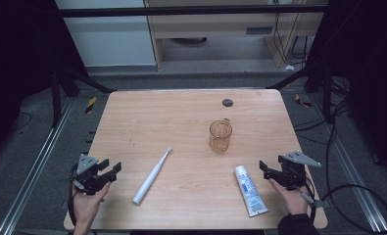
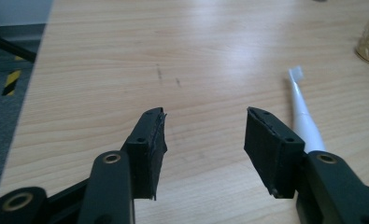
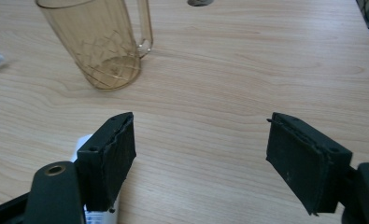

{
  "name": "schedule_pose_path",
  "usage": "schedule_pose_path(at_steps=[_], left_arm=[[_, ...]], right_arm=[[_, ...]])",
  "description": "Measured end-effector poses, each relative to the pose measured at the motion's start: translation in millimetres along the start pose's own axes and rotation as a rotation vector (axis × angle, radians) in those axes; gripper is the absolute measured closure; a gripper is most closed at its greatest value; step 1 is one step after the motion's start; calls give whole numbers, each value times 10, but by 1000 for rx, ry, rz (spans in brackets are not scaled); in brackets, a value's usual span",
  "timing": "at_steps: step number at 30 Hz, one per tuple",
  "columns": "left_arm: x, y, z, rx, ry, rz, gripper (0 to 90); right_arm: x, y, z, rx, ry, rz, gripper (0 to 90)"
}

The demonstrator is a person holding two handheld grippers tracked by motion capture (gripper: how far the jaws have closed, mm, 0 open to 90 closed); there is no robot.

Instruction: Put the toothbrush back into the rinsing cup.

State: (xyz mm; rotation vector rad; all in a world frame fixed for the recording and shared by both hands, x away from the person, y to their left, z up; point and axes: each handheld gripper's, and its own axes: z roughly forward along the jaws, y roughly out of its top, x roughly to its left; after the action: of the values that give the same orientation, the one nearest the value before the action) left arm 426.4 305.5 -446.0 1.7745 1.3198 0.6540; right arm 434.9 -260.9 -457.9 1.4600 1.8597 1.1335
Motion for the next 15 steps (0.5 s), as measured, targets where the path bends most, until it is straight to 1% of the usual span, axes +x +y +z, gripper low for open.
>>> schedule_pose_path(at_steps=[3,4,5,6,8,9,11,13,14,15], left_arm=[[-57,11,2,16,-21,13,504],[-57,11,2,16,-21,13,507],[-96,26,0,33,-30,28,508],[-111,35,-1,40,-36,40,509],[-131,44,0,49,-42,44,507],[-175,60,-2,57,-51,62,507],[-217,83,-2,73,-65,78,501],[-256,107,1,87,-84,83,490],[-278,118,6,93,-90,87,484],[-278,118,6,93,-90,87,483]], right_arm=[[52,9,0,11,25,-6,234],[65,7,7,17,30,-15,233],[78,7,13,27,32,-20,233],[83,6,18,33,27,-31,232],[90,7,22,35,23,-42,232],[92,13,18,40,21,-44,232],[88,30,9,39,17,-47,230],[82,44,-6,39,13,-43,230],[71,44,-8,36,7,-49,231],[71,44,-8,36,7,-49,231]])
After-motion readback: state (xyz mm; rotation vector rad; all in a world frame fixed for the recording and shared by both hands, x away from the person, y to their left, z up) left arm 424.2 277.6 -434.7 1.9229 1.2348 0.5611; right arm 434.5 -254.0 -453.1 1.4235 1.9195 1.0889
